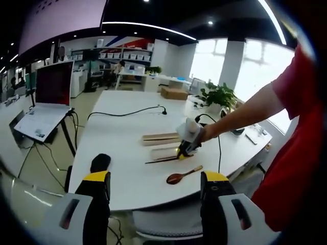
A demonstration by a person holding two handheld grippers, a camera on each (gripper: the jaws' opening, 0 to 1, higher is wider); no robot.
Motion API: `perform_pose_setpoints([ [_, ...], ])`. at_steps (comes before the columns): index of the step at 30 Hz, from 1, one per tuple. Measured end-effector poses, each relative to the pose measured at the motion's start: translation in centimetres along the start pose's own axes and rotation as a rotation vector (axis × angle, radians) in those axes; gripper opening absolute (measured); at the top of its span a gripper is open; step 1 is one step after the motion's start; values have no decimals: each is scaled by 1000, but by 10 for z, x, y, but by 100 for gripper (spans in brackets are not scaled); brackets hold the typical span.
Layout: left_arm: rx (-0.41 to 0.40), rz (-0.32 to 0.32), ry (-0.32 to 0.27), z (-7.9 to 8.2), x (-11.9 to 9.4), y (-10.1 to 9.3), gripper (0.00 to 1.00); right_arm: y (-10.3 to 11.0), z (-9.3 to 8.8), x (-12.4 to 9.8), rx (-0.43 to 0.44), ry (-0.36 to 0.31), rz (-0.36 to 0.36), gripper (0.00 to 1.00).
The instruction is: Arrange the utensils inside the cutlery case until each visible utensil rests in its matching compartment.
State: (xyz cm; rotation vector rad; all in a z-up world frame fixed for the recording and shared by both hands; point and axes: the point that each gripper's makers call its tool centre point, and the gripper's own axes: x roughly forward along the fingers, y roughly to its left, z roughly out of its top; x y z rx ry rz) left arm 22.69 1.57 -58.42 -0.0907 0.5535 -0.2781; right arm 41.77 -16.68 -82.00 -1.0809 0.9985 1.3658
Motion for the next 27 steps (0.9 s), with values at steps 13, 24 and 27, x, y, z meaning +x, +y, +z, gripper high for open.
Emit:
perform_pose_setpoints([
  [13,9,-20,-7,5,4,-3,72,1,1,1,9,20,-3,1],
  [24,0,-11,-25,5,1,0,72,6,-1,0,62,60,32,0],
  [27,-1,-5,-26,3,-3,1,72,1,-3,-4,52,47,15,0],
])
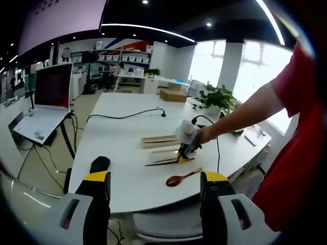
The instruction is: Arrange the utensils inside the cutlery case until each visible utensil rests in its matching compartment.
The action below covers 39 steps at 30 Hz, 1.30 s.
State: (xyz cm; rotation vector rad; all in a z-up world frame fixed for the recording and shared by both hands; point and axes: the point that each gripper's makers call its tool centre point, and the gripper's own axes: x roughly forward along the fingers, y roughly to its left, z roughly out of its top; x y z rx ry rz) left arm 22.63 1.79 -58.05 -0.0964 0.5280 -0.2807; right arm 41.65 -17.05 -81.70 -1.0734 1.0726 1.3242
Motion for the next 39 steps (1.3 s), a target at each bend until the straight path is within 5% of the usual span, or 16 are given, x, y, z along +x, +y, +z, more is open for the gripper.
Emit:
perform_pose_setpoints([
  [20,21,-8,-6,3,0,-6,72,2,-10,-13,-15,-8,-9,0],
  [39,15,14,-18,8,-3,-1,73,4,1,-25,-85,-32,-11,0],
])
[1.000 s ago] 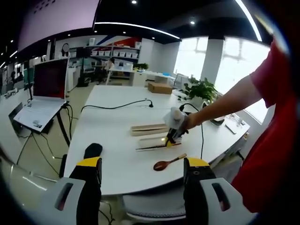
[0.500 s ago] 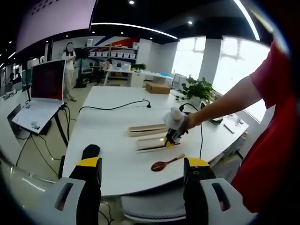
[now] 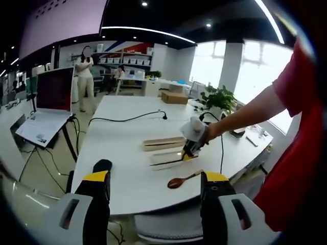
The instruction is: Arrange the utensils inside the cutlery case until each visible utensil rests in its matching compartment.
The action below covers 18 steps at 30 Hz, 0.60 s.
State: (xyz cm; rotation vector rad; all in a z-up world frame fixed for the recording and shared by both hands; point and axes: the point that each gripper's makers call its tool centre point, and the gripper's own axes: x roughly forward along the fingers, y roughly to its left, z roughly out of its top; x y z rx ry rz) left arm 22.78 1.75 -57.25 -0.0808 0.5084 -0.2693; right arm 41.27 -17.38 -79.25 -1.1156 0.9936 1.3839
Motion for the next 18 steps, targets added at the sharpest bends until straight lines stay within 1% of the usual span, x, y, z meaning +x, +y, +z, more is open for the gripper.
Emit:
perform_pose_setpoints([
  [2,15,3,3,1,0,-1,73,0,1,-1,2,-5,-2,0],
  [7,12,7,-1,2,-1,-1,73,2,2,-4,6,-4,3,0],
  [11,18,6,7,2,-1,-2,73,4,-1,-5,12,-1,5,0],
  [13,19,4,6,3,0,-3,73,1,-2,-6,1,-1,-8,0],
  [16,26,4,1,3,0,-5,73,-2,-5,-7,-12,4,-8,0],
  [18,22,-4,17,-1,1,-6,73,-5,-5,-9,-3,-2,-10,0],
])
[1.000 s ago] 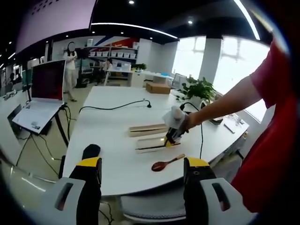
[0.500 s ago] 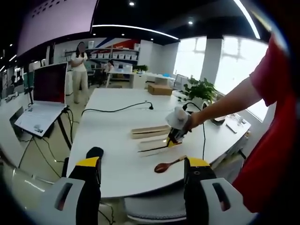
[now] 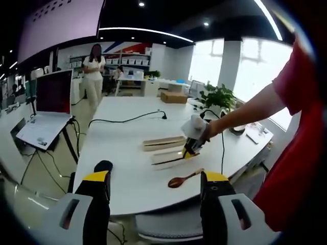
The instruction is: Arrange the utensils inside the cutlery case until each visible utensil rests in its matching compartment.
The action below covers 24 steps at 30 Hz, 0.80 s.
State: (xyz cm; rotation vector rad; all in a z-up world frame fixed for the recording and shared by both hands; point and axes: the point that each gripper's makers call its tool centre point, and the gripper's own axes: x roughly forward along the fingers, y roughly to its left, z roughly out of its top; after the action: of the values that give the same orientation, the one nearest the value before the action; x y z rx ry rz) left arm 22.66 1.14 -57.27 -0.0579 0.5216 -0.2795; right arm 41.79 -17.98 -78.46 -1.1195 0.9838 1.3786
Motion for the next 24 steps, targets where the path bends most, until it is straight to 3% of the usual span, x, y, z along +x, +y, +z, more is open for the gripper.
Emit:
perform_pose_setpoints([
  [12,30,-6,-19,9,1,-2,73,5,3,-8,-14,-5,18,0],
  [24,23,-26,-29,11,5,-6,74,-6,9,-21,3,-26,10,0],
])
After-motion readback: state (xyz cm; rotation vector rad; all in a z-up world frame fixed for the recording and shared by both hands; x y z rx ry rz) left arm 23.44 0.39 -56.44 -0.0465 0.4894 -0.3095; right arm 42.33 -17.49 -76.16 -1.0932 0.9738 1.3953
